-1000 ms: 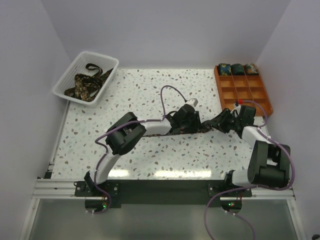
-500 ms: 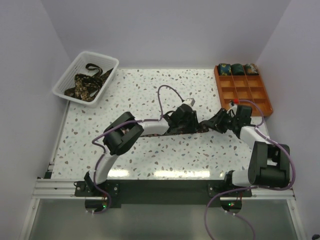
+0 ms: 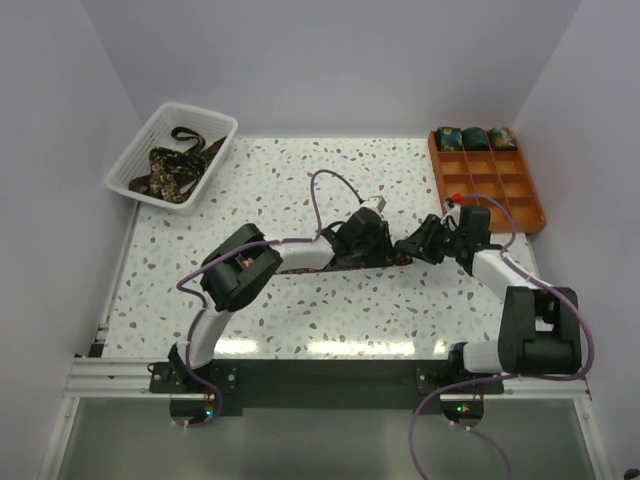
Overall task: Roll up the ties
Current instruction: Roll the tie
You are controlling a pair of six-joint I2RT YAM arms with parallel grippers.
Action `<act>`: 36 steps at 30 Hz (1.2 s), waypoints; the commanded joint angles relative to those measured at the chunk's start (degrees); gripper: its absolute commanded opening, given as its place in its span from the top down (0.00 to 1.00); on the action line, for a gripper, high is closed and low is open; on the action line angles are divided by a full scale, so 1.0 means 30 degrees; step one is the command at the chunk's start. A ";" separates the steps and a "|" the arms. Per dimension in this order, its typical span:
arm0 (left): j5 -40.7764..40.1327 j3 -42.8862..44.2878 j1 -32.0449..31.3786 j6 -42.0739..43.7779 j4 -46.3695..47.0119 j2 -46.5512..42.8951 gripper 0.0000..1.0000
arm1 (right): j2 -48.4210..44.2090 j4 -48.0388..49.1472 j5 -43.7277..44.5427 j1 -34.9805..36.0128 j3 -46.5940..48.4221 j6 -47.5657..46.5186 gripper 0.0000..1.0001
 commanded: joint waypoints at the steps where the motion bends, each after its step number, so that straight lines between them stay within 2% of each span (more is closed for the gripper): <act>1: 0.0262 -0.0161 0.0079 0.0175 0.0237 -0.1271 0.64 | 0.0003 -0.0522 0.0559 0.0343 0.0983 0.0097 0.57; 9: -0.0119 -0.1419 0.0167 -0.0089 0.0265 -0.2266 0.64 | 0.0560 -0.0669 0.0882 0.0608 0.1218 0.0008 0.57; 19: -0.0382 -0.3146 0.0431 -0.0294 0.0471 -0.3437 0.63 | 0.1175 -0.0523 0.1233 0.2043 0.1423 0.0389 0.57; 25: -0.0851 -0.4876 0.0607 -0.0469 0.1259 -0.5225 0.57 | 0.1497 -0.0025 0.1409 0.2394 0.1482 0.0946 0.57; 36: -0.0177 -0.3328 0.0548 -0.0851 0.1761 -0.3705 0.58 | 0.1732 0.1059 0.1556 0.2541 0.1248 0.2292 0.57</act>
